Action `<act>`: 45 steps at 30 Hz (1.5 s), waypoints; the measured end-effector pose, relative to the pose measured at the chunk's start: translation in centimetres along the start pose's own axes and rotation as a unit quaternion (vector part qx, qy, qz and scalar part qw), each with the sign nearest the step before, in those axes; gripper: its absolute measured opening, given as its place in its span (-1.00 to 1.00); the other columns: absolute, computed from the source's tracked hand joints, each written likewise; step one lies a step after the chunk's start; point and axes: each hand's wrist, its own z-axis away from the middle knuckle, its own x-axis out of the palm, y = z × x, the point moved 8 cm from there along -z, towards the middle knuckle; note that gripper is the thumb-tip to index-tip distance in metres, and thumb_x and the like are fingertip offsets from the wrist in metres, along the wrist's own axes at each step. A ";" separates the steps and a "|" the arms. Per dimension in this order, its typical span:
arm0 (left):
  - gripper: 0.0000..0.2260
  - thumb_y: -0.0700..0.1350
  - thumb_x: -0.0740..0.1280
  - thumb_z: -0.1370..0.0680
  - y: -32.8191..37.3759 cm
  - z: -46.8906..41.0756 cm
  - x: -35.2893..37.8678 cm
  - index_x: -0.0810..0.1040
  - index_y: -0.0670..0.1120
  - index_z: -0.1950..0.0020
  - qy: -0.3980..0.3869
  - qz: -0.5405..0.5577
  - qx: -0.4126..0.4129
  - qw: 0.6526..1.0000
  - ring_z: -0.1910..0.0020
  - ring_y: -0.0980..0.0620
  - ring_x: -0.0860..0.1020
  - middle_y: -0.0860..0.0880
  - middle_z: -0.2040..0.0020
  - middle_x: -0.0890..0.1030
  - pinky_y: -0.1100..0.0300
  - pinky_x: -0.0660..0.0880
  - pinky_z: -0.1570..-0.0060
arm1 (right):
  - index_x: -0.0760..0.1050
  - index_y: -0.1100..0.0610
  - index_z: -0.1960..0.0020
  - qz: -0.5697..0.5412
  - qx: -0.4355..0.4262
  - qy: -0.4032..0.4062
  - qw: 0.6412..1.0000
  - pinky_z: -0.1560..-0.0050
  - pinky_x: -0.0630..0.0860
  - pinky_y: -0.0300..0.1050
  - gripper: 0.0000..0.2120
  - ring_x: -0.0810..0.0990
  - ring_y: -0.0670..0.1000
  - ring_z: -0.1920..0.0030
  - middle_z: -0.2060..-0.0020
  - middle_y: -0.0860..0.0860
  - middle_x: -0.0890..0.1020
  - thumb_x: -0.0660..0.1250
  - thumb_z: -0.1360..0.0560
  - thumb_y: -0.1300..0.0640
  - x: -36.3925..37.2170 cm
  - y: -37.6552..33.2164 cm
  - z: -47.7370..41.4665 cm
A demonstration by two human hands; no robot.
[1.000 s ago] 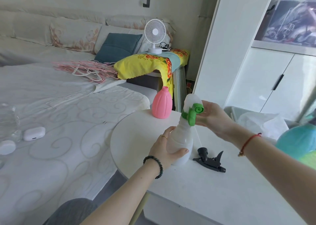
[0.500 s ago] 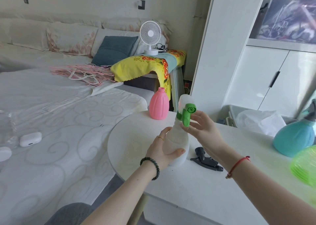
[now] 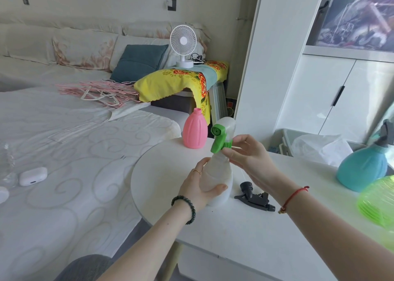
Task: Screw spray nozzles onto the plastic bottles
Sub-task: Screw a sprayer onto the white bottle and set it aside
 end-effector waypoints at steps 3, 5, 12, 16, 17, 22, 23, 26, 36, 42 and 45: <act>-0.45 0.21 0.42 -0.19 0.1 0.0 0.0 0.15 0.59 0.05 -0.001 -0.001 0.001 1.000 -0.09 -0.01 0.53 0.18 -0.04 0.48 -0.06 0.53 -0.04 | 0.44 0.09 -0.19 0.016 0.027 -0.078 0.996 -0.11 0.53 -0.12 -0.71 0.60 -0.02 -0.08 -0.08 0.03 0.60 0.30 -0.47 0.18 1.2 -0.2 0.0; -0.45 0.21 0.41 -0.19 0.1 0.0 0.0 0.14 0.58 0.04 -0.001 -0.005 0.002 1.000 -0.10 -0.01 0.52 0.13 -0.08 0.49 -0.06 0.53 -0.05 | 0.47 0.15 -0.16 0.038 0.021 -0.080 0.996 -0.09 0.55 -0.13 -0.77 0.60 -0.03 -0.05 -0.05 0.05 0.62 0.26 -0.50 0.21 1.5 -0.5 -0.2; -0.45 0.20 0.42 -0.19 0.1 -0.1 0.1 0.15 0.59 0.06 -0.001 0.003 0.007 1.000 -0.09 -0.02 0.54 0.08 -0.10 0.52 -0.06 0.52 -0.07 | 0.49 -0.02 -0.04 0.056 0.026 -0.093 0.994 -0.09 0.54 -0.13 -0.82 0.58 -0.05 -0.03 -0.02 -0.01 0.61 0.31 -0.46 0.17 1.9 -0.3 -0.4; -0.45 0.27 0.39 -0.14 -0.2 -0.3 0.1 0.13 0.60 0.05 0.000 0.004 0.018 1.000 -0.10 0.00 0.53 0.09 -0.12 0.52 -0.04 0.52 -0.08 | 0.54 0.11 -0.02 0.104 0.004 -0.033 0.994 -0.04 0.53 -0.12 -0.86 0.60 0.00 0.02 0.00 0.07 0.64 0.33 -0.46 0.18 0.9 -0.6 -0.8; -0.45 0.28 0.39 -0.14 -0.3 -0.4 0.1 0.13 0.60 0.05 -0.001 0.005 0.020 1.000 -0.10 0.01 0.53 0.13 -0.09 0.52 -0.04 0.52 -0.08 | 0.55 0.09 0.01 0.108 -0.005 -0.015 0.994 0.02 0.52 -0.15 -0.87 0.61 -0.01 0.05 0.04 0.05 0.65 0.36 -0.44 0.19 0.8 -0.6 -0.8; -0.44 0.24 0.41 -0.18 -0.6 -0.5 0.1 0.13 0.64 0.06 -0.013 0.027 0.022 0.999 -0.08 0.11 0.51 0.36 -0.02 0.42 0.09 0.51 -0.07 | 0.51 -0.08 0.19 0.127 -0.041 0.059 0.989 0.27 0.46 -0.33 -0.85 0.57 -0.19 0.22 0.23 -0.18 0.59 0.42 -0.39 0.16 0.8 -1.1 -0.6; -0.44 0.24 0.41 -0.18 -0.7 -0.4 0.1 0.12 0.64 0.06 -0.016 0.032 0.019 0.999 -0.08 0.14 0.50 0.37 -0.02 0.41 0.14 0.50 -0.04 | 0.51 -0.05 0.17 0.136 -0.042 0.070 0.987 0.26 0.46 -0.33 -0.88 0.58 -0.18 0.21 0.23 -0.17 0.59 0.42 -0.39 0.14 0.9 -1.1 -0.4; -0.42 0.22 0.41 -0.21 -0.5 -0.2 0.1 0.12 0.60 -0.02 -0.029 0.027 0.011 0.999 -0.09 0.16 0.49 0.34 -0.05 0.43 0.24 0.46 0.02 | 0.53 0.06 0.04 0.136 -0.042 0.096 0.985 0.20 0.50 -0.22 -0.83 0.61 -0.01 0.13 0.15 -0.03 0.62 0.43 -0.38 0.12 1.3 -1.2 0.2; -0.49 -0.08 0.36 -0.42 2.0 0.0 -0.6 0.19 0.25 -0.22 -0.178 0.059 0.021 0.982 -0.14 0.18 0.48 0.09 -0.24 0.44 0.32 0.49 0.00 | 0.12 -0.15 -0.41 0.188 0.077 -0.094 0.975 -0.28 0.33 -0.02 -0.19 0.33 0.00 -0.35 -0.37 -0.02 0.36 0.49 -0.32 0.15 -0.9 3.0 5.1; -0.67 -0.12 0.32 -0.44 8.2 -3.2 3.6 0.31 0.12 -0.12 -0.181 0.140 0.058 0.972 -0.09 0.18 0.51 0.08 -0.14 0.51 0.21 0.49 -0.07 | 0.20 -0.10 -0.35 0.148 -0.025 0.051 0.987 0.15 0.56 -0.34 -0.25 0.48 -0.15 -0.09 -0.15 -0.08 0.47 0.50 -0.30 0.20 -6.0 0.2 5.9; -0.65 -0.05 0.32 -0.47 11.0 -5.9 7.8 0.34 0.09 -0.22 -0.134 0.111 0.088 0.981 -0.23 0.03 0.44 0.02 -0.25 0.46 0.03 0.38 -0.26 | 0.21 -0.07 -0.30 0.179 -0.075 0.199 0.961 0.01 0.52 -0.26 -0.28 0.48 -0.15 -0.05 -0.04 -0.18 0.45 0.51 -0.27 0.17 -11.2 -1.2 6.1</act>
